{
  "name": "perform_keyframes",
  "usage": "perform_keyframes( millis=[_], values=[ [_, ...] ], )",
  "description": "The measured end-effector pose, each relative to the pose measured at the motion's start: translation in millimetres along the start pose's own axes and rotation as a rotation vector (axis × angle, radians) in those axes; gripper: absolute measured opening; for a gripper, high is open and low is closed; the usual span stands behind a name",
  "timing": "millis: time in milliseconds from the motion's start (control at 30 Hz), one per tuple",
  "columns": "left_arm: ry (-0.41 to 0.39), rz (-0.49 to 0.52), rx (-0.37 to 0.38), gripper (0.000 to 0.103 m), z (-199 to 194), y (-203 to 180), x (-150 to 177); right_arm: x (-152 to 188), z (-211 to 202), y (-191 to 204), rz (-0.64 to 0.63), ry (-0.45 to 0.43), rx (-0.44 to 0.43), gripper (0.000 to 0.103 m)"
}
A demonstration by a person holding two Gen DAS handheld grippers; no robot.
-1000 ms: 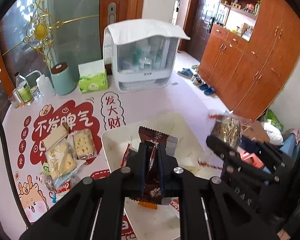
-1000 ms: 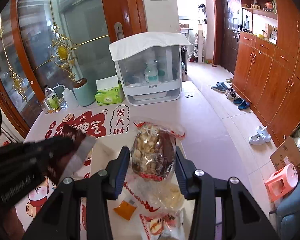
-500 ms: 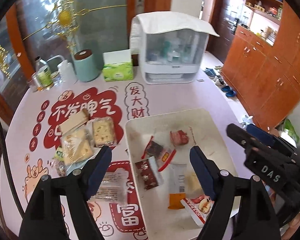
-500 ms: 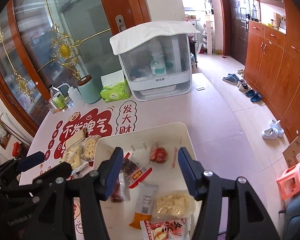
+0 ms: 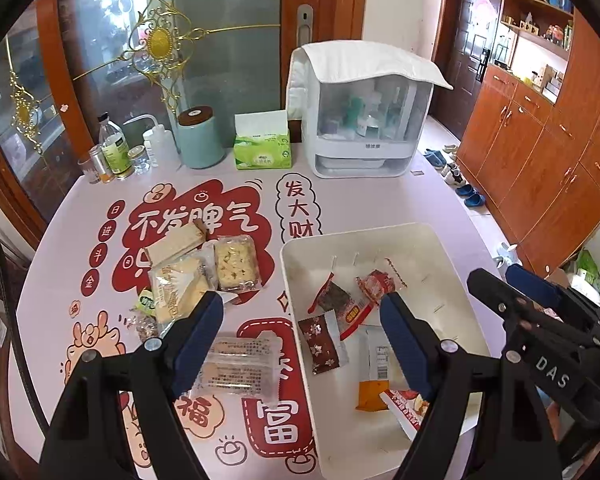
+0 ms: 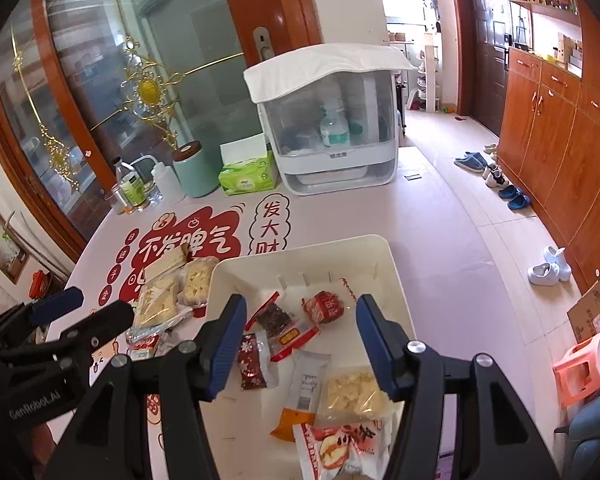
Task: Organize snacks
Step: 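Move both open grippers back toward the remaining snacks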
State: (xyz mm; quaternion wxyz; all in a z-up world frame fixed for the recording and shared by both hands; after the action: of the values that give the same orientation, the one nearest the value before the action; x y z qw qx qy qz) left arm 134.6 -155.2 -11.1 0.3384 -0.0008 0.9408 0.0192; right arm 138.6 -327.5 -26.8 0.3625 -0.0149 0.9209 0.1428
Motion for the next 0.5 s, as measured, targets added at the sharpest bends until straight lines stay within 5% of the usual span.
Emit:
perform_keyframes(
  millis=[500],
  values=[
    [-0.184, 0.048, -0.183, 0.087, -111, 75, -23, 4, -57, 50, -0.060, -0.081, -0.044, 0.060]
  ],
)
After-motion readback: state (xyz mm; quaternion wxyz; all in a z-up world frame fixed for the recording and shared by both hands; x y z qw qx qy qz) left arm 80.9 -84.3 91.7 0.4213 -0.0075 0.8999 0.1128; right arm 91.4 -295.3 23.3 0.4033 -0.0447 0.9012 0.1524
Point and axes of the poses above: each gripper's, at about its wrist camera, not at the fingertips, and z roughly the way its jaws point, y to its left, x to its underside, the point moved 4 cm from there along z, roughly the way its jaws point, and after that the axes turned 5 degrees about -x, right-handed, at the moved point
